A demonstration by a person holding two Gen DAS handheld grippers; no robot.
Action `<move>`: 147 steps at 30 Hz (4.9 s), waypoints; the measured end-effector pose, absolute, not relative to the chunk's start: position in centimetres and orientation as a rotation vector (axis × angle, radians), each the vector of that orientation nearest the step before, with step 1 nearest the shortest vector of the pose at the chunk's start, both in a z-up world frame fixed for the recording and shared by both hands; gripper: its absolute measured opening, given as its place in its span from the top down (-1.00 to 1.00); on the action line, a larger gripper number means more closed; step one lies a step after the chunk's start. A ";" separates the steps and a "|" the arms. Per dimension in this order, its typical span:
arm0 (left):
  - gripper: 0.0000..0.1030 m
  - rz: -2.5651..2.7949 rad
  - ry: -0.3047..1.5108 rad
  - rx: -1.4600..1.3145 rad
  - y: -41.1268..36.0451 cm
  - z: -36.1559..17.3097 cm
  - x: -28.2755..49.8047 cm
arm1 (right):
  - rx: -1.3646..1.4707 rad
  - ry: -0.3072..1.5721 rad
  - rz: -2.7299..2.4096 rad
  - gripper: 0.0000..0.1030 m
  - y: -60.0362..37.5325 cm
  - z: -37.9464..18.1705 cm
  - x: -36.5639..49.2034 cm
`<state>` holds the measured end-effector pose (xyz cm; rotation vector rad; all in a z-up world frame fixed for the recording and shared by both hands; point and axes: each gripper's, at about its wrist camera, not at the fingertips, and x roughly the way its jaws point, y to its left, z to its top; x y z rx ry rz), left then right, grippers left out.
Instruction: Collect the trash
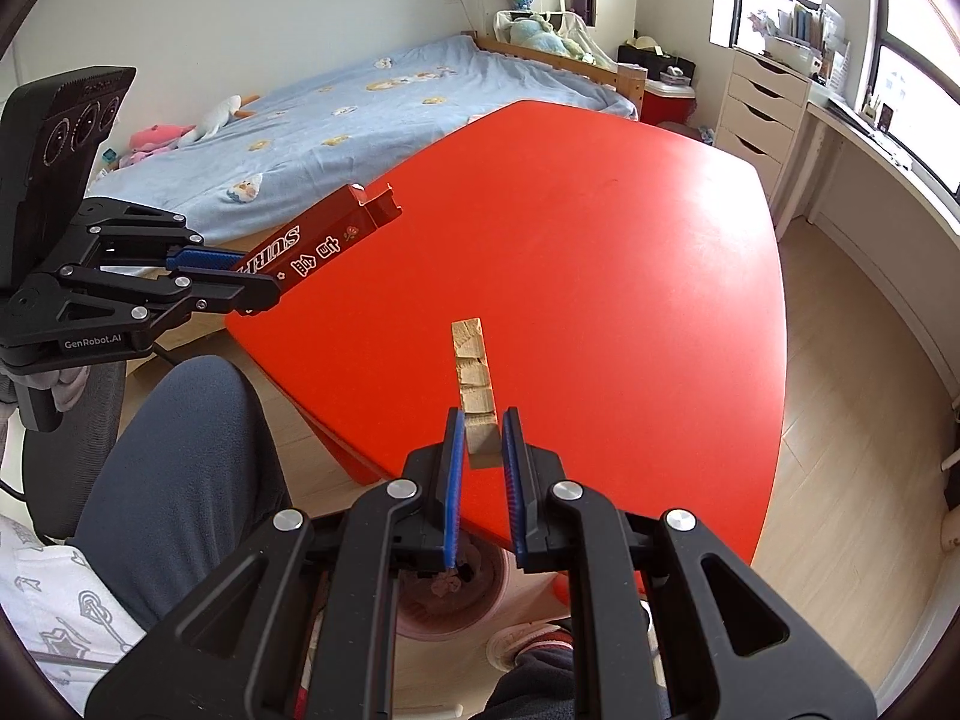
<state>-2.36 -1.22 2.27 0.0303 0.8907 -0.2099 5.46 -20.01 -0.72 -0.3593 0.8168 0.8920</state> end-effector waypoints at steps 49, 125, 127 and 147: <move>-0.85 -0.205 0.940 -0.005 -2.9 -0.4 -7.9 | -0.304 0.885 0.889 -0.93 -22.4 -3.0 0.0; -0.88 -0.034 0.792 -0.046 2.9 5.3 -1.4 | -0.205 0.732 0.829 -0.95 -20.0 4.3 6.5; -0.88 -0.035 0.793 -0.046 2.8 5.3 -1.3 | -0.205 0.732 0.829 -0.95 -19.9 4.2 6.5; -0.88 -0.039 0.800 -0.051 2.5 4.9 -1.3 | -0.208 0.738 0.830 -0.95 -19.8 4.0 6.6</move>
